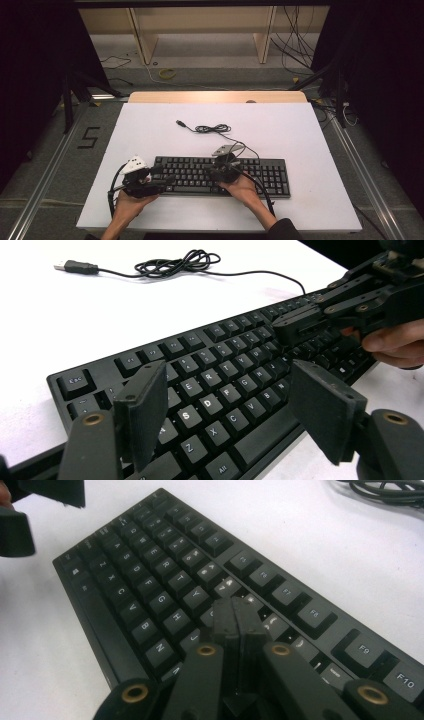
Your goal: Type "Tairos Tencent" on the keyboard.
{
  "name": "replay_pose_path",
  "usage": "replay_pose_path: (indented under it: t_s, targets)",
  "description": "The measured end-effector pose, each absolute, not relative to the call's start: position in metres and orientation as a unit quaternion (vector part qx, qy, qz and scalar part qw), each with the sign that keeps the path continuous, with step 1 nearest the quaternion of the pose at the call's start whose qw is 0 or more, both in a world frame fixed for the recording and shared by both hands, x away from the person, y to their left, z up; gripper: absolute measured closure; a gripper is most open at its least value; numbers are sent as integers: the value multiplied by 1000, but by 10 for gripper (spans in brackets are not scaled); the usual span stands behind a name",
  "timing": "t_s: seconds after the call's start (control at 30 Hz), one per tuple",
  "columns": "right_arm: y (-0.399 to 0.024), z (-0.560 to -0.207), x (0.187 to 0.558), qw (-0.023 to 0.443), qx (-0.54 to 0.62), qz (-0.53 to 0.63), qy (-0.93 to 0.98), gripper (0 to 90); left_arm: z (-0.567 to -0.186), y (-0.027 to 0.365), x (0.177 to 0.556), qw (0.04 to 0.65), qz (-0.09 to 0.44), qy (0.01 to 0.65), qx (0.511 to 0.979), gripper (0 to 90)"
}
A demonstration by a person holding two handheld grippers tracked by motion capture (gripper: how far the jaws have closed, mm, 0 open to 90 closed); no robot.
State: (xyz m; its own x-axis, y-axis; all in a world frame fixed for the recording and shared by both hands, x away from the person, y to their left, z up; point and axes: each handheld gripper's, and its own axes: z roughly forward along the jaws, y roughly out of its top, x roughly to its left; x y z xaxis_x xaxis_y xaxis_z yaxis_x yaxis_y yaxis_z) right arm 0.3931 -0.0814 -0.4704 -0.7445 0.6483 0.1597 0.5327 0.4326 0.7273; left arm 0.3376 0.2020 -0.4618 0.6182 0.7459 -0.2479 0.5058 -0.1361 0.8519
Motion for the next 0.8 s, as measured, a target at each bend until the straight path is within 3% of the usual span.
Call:
replay_pose_path:
  t_s: [0.8]
  targets:
    - [-79, -477, 395, 71, 362, 396, 841, 900, -463, 202, 339, 502, 120, 424, 744, 308]
